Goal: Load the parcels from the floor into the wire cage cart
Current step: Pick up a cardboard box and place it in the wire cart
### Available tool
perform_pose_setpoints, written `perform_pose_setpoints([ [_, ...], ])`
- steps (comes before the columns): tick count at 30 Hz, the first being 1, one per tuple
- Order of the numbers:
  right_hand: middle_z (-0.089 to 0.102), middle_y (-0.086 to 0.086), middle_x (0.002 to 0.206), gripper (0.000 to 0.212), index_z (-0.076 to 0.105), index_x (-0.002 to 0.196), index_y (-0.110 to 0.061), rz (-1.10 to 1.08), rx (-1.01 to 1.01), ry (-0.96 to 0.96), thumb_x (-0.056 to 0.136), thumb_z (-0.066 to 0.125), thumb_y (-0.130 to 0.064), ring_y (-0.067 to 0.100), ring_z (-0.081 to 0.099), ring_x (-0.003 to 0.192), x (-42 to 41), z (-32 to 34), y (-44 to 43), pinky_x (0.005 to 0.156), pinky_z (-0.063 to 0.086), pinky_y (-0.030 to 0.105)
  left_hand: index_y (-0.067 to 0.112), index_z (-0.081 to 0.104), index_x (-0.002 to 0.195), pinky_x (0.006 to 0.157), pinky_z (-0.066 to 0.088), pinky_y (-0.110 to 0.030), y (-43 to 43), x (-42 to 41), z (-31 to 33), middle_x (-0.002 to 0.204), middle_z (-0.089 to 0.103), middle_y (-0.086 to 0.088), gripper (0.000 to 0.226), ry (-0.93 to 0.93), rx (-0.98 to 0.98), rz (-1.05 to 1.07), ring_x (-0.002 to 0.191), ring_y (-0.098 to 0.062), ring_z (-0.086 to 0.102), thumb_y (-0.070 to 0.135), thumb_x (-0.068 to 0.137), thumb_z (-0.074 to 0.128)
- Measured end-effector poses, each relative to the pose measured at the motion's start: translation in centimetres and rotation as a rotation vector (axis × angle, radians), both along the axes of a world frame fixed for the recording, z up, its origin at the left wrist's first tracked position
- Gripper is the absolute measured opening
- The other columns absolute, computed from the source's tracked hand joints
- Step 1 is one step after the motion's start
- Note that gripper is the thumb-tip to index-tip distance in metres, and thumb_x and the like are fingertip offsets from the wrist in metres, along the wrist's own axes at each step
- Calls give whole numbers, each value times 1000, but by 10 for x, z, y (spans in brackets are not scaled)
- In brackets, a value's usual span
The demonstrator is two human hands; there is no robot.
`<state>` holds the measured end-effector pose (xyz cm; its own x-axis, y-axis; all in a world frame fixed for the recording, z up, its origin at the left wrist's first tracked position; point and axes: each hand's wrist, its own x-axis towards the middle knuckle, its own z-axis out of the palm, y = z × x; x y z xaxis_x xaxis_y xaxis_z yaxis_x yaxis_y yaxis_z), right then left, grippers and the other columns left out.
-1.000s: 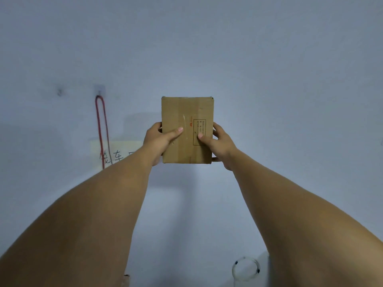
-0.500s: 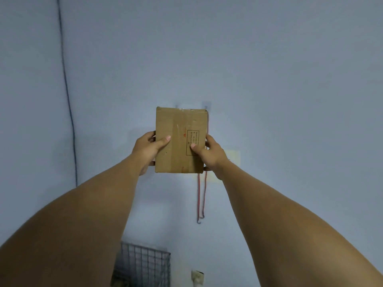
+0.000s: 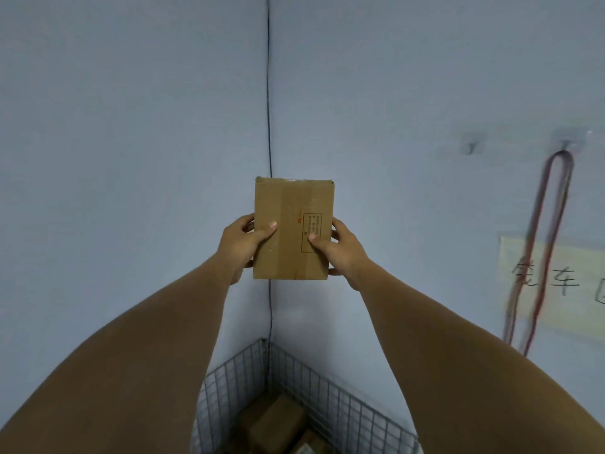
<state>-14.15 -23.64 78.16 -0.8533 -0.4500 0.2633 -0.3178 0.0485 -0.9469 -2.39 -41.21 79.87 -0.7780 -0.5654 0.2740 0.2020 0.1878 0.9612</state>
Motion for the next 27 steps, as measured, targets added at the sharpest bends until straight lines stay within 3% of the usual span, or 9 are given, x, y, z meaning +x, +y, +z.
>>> perform_pose_setpoints([
  [6,55,-2,146,67,39,154,-36,20,101,-65,95,70,-45,28,60,123,-64,-52,-61,88,61,51,22,53,145,76,56,-44,-65,-65,-46,122,63,5,59,-121,31,2,101,-16,63,33,92,76],
  [9,57,0,142,64,43,151,-34,-37,151,-136,94,70,-43,30,60,124,-99,-89,-68,90,60,55,22,52,146,76,56,-43,-84,-109,-80,131,62,2,63,-207,49,-61,112,-22,60,32,90,78],
  [13,60,0,139,68,42,152,-35,-119,248,-217,92,71,-48,28,64,119,-146,-151,-57,86,62,51,21,54,145,79,56,-44,-96,-185,-140,132,63,1,65,-328,67,-207,110,-19,62,33,87,81],
  [16,65,1,131,60,45,151,-29,-200,324,-392,96,70,-37,25,69,108,-170,-207,-30,90,61,52,16,55,142,89,58,-52,-91,-239,-198,131,64,0,66,-487,38,-373,117,-21,63,31,85,84],
  [18,68,2,128,51,52,145,-27,-278,361,-516,98,69,-33,25,70,106,-177,-247,-9,92,60,53,14,59,137,87,60,-56,-81,-271,-242,127,69,-3,65,-586,20,-501,111,-23,69,29,81,88],
  [23,68,2,122,41,58,137,-24,-487,432,-705,98,67,-36,25,70,103,-180,-354,21,90,61,51,12,67,122,67,65,-41,-46,-321,-357,111,75,-4,42,-719,19,-699,96,-20,74,26,86,83],
  [25,64,4,128,48,55,139,-24,-552,472,-771,96,68,-41,28,67,111,-177,-400,27,90,60,50,11,68,118,65,63,-38,-34,-329,-408,108,74,-3,41,-780,7,-731,94,-20,73,30,86,83],
  [27,62,6,131,48,55,138,-23,-608,501,-837,96,68,-42,31,63,116,-170,-448,33,91,59,52,9,68,121,71,64,-41,-23,-330,-460,111,75,-4,45,-860,61,-758,97,-24,73,30,84,84],
])
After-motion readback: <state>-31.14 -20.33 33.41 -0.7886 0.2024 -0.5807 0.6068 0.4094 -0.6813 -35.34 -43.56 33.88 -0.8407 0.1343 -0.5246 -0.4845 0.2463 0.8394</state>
